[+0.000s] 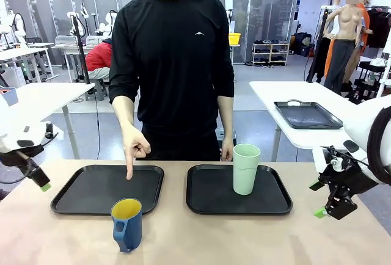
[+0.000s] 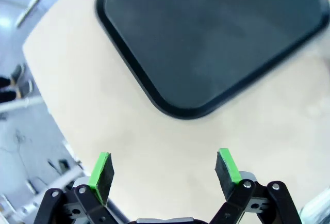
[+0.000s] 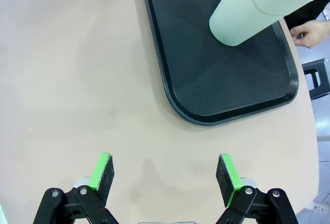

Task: Sort and store the cups by type.
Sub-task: Pick up the Handle plastic cup and place it into the empty Flat Tray.

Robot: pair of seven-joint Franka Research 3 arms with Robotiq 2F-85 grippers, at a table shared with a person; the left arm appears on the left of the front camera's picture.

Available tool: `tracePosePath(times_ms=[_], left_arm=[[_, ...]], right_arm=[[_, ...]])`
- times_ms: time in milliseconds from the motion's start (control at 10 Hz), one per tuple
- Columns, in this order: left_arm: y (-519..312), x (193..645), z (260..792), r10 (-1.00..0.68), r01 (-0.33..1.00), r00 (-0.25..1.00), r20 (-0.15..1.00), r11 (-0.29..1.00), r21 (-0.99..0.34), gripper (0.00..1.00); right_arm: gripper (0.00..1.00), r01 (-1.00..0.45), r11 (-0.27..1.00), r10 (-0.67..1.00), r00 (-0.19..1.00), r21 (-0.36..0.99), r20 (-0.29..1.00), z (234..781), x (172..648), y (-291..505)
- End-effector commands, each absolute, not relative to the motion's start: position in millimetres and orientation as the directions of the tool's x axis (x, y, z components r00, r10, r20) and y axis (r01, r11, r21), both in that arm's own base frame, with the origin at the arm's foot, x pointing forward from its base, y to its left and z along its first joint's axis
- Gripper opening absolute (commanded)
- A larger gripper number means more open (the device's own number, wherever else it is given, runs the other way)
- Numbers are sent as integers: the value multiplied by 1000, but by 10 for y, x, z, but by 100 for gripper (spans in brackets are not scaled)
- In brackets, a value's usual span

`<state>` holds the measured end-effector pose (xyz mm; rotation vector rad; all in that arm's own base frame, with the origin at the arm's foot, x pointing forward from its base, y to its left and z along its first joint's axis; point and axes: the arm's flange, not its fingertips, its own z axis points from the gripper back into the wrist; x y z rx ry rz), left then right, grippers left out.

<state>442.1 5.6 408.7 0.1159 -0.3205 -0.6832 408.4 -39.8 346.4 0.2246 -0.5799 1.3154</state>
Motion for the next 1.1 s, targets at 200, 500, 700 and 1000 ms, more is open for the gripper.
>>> tracePosePath(times_ms=[200, 500, 700, 1000], left_arm=[[173, 4239, 4120, -908, 879, 378, 180, 413, 239, 100], [66, 4057, 4091, -965, 954, 205, 162, 234, 189, 100], [6, 4110, 4047, -960, 942, 235, 152, 263, 207, 100], [6, 4110, 4047, -960, 942, 235, 152, 263, 207, 100]], right_arm=[[100, -953, 247, 846, 124, -175, 519, 3469, 4081, -394], [100, -953, 247, 846, 124, -175, 519, 3469, 4081, -394], [100, -953, 247, 846, 124, -175, 519, 3469, 4081, -394], [100, -953, 247, 846, 124, -175, 519, 3469, 4081, -394]])
